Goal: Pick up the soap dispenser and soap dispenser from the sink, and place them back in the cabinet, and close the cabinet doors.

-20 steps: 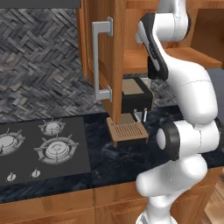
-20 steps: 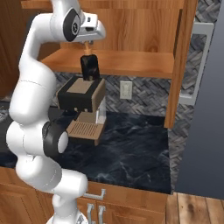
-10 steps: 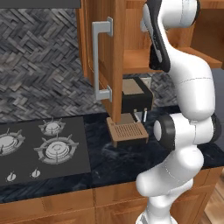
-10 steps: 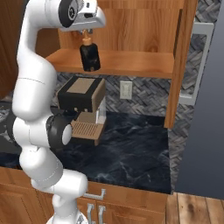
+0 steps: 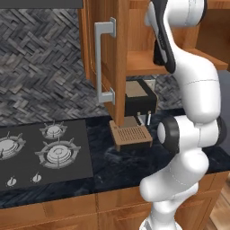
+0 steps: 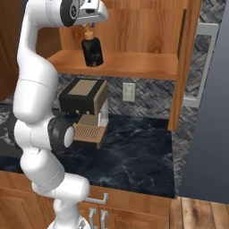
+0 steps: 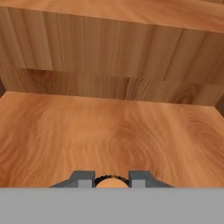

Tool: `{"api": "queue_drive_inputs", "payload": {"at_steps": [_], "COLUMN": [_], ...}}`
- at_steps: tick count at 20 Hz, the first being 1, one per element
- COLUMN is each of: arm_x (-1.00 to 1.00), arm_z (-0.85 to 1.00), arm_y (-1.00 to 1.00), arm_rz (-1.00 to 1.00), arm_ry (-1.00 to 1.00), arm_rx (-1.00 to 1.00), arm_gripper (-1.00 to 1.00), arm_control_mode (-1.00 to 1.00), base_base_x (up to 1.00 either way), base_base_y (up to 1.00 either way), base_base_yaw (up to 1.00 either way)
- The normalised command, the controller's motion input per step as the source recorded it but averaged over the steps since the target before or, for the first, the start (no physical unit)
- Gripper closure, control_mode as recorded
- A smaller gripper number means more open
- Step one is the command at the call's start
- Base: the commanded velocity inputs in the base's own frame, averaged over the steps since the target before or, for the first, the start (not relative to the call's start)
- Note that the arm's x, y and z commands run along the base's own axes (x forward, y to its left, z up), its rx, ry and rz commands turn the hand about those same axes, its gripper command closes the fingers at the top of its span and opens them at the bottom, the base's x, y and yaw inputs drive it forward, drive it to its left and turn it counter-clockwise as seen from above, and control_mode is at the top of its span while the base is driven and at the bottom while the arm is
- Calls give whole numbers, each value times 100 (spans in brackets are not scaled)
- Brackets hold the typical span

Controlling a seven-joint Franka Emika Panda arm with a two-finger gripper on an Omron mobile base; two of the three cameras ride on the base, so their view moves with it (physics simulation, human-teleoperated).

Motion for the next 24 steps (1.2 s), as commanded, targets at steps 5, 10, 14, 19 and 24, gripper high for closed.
{"api": "queue_drive_inputs", "payload": {"at_steps": [5, 10, 14, 19, 24], "arm_x": [37, 9, 3, 13, 28], "arm_z": [-2, -13, -19, -22, -17], "arm_y": [0, 1, 1, 6, 2], "arm_rz": [0, 0, 0, 0, 0], "arm_ry": [-14, -4, 0, 0, 0], "arm_rx": [0, 0, 0, 0, 0], "arm_gripper": [100, 100, 100, 100, 100], "arm_control_mode": [-100, -100, -100, -100, -100], "base_base_x": [0, 0, 0, 0, 0], "base_base_y": [0, 0, 0, 0, 0], "base_base_yaw": [0, 0, 0, 0, 0]}}
